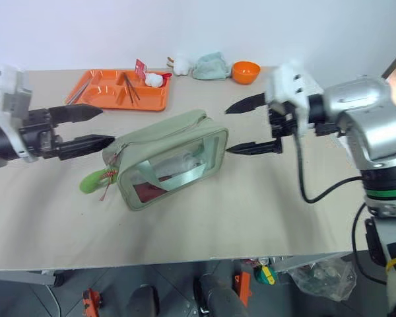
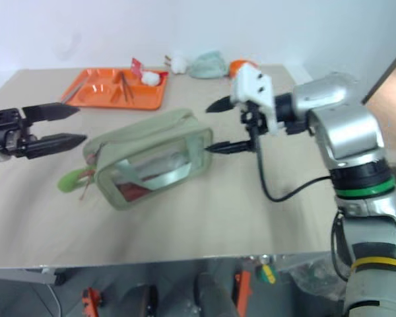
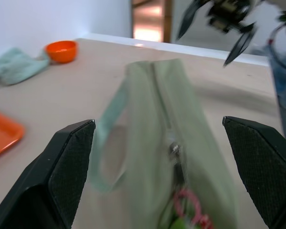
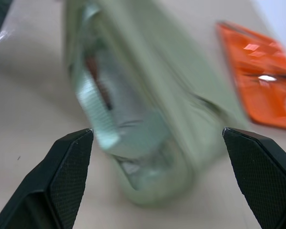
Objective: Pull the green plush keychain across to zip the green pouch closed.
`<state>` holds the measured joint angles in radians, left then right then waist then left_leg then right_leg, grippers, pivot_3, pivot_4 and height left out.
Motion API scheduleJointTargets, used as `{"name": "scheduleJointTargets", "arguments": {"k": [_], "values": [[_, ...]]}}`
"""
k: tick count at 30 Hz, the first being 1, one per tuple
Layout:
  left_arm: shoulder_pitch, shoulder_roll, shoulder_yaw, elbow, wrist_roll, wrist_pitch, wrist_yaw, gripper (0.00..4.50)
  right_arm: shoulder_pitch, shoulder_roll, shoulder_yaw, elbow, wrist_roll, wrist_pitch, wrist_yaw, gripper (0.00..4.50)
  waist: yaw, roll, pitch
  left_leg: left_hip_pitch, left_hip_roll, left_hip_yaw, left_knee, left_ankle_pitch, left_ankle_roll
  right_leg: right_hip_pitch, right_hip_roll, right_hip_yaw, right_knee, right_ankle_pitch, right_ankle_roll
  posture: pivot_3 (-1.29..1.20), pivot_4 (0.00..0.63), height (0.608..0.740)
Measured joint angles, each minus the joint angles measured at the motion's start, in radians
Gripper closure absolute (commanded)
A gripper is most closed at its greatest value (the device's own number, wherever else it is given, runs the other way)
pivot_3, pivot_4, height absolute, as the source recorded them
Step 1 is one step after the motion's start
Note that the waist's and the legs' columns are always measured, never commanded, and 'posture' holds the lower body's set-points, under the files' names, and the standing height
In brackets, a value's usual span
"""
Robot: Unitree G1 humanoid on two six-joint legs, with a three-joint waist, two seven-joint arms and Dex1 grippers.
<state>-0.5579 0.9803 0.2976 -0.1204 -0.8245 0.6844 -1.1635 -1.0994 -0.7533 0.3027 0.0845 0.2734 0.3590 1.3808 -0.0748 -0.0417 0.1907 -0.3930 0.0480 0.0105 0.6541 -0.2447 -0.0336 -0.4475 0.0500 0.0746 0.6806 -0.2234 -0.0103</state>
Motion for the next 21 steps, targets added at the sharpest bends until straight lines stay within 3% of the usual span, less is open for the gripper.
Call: {"name": "scheduleJointTargets", "arguments": {"k": [7, 14, 15, 21], "values": [[-0.038, -0.03, -0.038, -0.042, -0.013, 0.005, 0.002, 0.05, -0.105, 0.155, 0.096, 0.211, -0.139, -0.187, 0.043, 0.0, 0.0, 0.0, 0.0, 0.0, 0.0, -0.001, 0.001, 0.0, 0.0, 0.0, 0.0, 0.0, 0.001, 0.0, -0.001, 0.0, 0.15, 0.74], [-0.042, -0.04, -0.04, -0.09, -0.041, 0.029, 0.024, 0.05, -0.149, 0.215, 0.105, 0.316, -0.182, -0.28, 0.108, 0.0, 0.001, 0.0, 0.0, -0.001, 0.0, -0.001, 0.001, 0.0, 0.0, 0.0, -0.001, -0.001, 0.001, 0.001, -0.002, 0.0, 0.15, 0.74], [-0.039, -0.04, -0.039, -0.097, -0.047, 0.035, 0.027, 0.0, -0.153, 0.224, 0.105, 0.332, -0.185, -0.291, 0.118, 0.53, 0.001, 0.0, 0.0, -0.001, 0.0, -0.001, 0.001, 0.0, 0.0, 0.0, -0.001, -0.001, 0.001, 0.001, -0.002, 0.0, 0.15, 0.74], [-0.033, -0.045, -0.025, -0.108, -0.068, 0.043, 0.058, 0.0, -0.168, 0.255, 0.126, 0.403, -0.232, -0.353, 0.133, 2.46, 0.001, 0.0, 0.0, 0.0, 0.0, -0.003, 0.002, 0.001, -0.001, 0.0, -0.001, -0.002, 0.002, 0.001, -0.002, 0.0, 0.15, 0.74]]}}
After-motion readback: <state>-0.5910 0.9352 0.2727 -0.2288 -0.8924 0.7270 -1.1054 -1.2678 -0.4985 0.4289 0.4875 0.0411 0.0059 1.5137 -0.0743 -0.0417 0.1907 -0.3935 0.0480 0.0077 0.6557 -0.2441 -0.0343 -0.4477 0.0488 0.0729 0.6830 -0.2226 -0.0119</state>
